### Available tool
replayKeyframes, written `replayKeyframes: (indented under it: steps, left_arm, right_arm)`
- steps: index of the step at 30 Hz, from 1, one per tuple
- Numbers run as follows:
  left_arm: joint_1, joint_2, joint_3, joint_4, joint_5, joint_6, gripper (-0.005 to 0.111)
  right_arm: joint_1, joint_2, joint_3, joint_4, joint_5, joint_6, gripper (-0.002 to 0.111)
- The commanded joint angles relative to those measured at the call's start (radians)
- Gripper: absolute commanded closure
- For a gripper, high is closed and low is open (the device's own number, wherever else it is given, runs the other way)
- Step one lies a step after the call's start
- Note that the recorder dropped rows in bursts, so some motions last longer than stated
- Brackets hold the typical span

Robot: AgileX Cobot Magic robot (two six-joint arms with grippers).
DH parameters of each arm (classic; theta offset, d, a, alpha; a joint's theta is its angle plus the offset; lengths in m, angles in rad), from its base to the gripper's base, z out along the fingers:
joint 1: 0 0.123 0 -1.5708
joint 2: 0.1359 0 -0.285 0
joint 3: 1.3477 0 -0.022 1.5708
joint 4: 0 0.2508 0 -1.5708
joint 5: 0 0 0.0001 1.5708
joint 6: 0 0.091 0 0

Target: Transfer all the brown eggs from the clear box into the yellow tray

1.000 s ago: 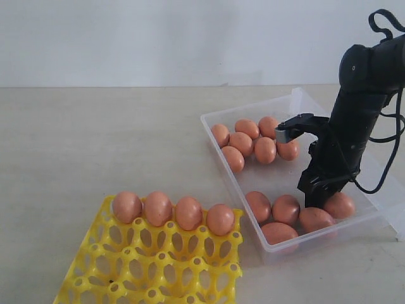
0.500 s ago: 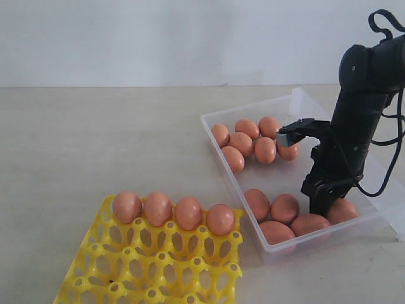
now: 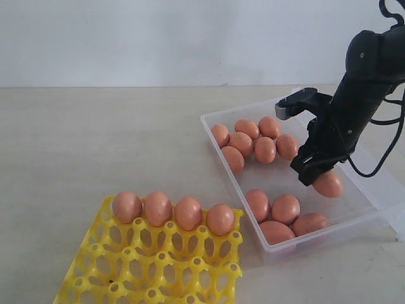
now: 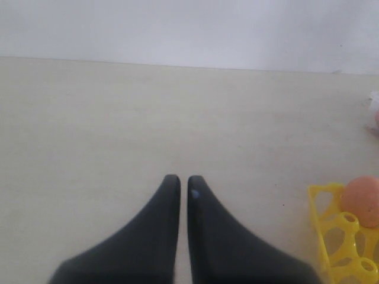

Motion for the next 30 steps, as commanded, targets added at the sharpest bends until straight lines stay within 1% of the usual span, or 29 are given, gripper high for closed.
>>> replayKeyframes:
  steps: [1,9,11,12,13,14,15,16,17,20,30]
  left_arm:
    - [-0.001,-0.003,0.004,0.0,-0.006,0.004,0.103]
    - [-0.001,-0.003,0.004,0.0,-0.006,0.004,0.103]
    - [-0.001,-0.003,0.004,0.0,-0.006,0.004,0.103]
    - [-0.001,-0.003,0.004,0.0,-0.006,0.004,0.103]
    - [-0.001,-0.003,0.004,0.0,-0.006,0.004,0.103]
    - [-0.001,-0.003,0.004,0.0,-0.006,0.004,0.103]
    - [-0.001,-0.003,0.004,0.0,-0.006,0.004,0.103]
    - [-0.001,-0.003,0.004,0.0,-0.006,0.004,0.103]
    - [-0.001,-0.003,0.004,0.0,-0.006,0.004,0.103]
    - [-0.001,-0.003,0.004,0.0,-0.006,0.004,0.103]
    - [-0.001,-0.003,0.004,0.0,-0.006,0.004,0.103]
  right_arm:
    - [-0.01,-0.027,0.003,0.001,-0.041,0.007,0.108]
    - [-0.01,-0.025,0.003,0.001,-0.087,0.013,0.108]
    - [-0.01,-0.025,0.003,0.001,-0.12,0.08,0.107]
    - [-0.01,-0.025,0.003,0.001,-0.109,0.116,0.097]
    - [-0.01,-0.025,0.003,0.001,-0.099,0.116,0.091]
    - [-0.01,-0.025,0.003,0.001,-0.072,0.116,0.072]
    - [-0.01,-0.025,0.003,0.016,-0.054,0.116,0.057]
    - [-0.01,-0.026,0.003,0.043,-0.042,0.116,0.052]
    - [-0.01,-0.028,0.003,0.101,-0.019,0.129,0.05]
    - [-0.01,-0.028,-0.013,0.17,0.04,0.129,0.05]
    - [-0.01,-0.055,-0.034,0.143,0.227,0.134,0.05]
